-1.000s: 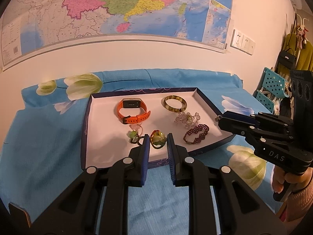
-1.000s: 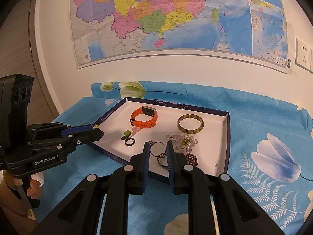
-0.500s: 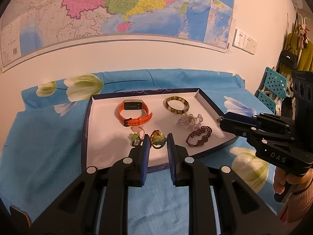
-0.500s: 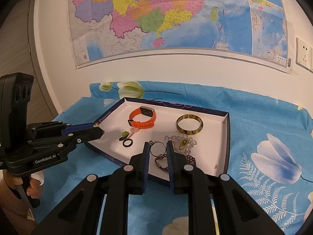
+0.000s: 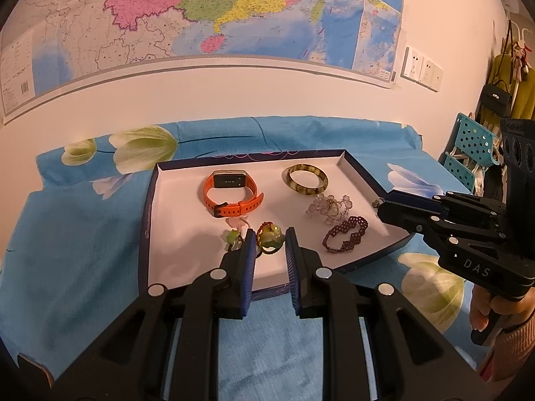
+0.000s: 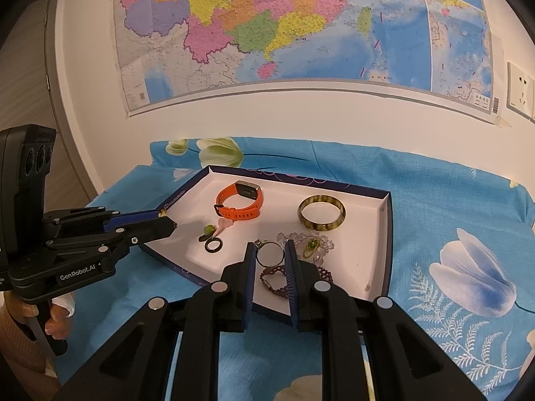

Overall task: Organize jewelry
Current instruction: 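Lower the green bead and silver ring into the box with both tools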

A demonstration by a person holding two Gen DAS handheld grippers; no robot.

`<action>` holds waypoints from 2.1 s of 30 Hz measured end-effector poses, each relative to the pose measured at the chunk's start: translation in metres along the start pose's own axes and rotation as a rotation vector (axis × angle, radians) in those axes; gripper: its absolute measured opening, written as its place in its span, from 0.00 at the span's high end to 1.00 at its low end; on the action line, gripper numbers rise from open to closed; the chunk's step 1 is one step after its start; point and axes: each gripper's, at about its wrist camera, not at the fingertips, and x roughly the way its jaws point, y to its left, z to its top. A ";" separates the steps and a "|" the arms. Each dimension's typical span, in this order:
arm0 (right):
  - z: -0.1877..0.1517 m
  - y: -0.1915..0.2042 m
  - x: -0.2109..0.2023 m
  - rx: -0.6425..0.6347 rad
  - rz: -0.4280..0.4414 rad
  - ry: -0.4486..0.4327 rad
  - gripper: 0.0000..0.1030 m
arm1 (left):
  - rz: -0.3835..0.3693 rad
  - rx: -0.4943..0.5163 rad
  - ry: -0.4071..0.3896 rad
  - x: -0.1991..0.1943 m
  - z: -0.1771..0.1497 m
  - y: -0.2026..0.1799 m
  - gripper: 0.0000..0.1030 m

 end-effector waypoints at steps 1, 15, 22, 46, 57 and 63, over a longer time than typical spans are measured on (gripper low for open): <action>0.000 0.000 0.001 0.001 0.000 0.001 0.85 | 0.000 0.000 0.000 0.000 0.000 0.000 0.82; 0.002 -0.006 0.008 0.017 0.009 0.015 0.85 | 0.008 -0.001 0.013 0.008 0.003 0.002 0.82; 0.003 -0.007 0.010 0.018 0.011 0.018 0.85 | 0.011 -0.002 0.016 0.012 0.004 0.002 0.82; 0.002 -0.012 0.040 0.033 0.006 0.083 0.85 | 0.035 -0.028 0.073 0.038 0.003 0.012 0.82; -0.001 -0.017 0.060 0.044 -0.012 0.135 0.84 | 0.051 -0.054 0.138 0.061 0.001 0.018 0.82; -0.004 -0.019 0.067 0.051 -0.029 0.153 0.83 | 0.056 -0.056 0.156 0.067 -0.002 0.017 0.82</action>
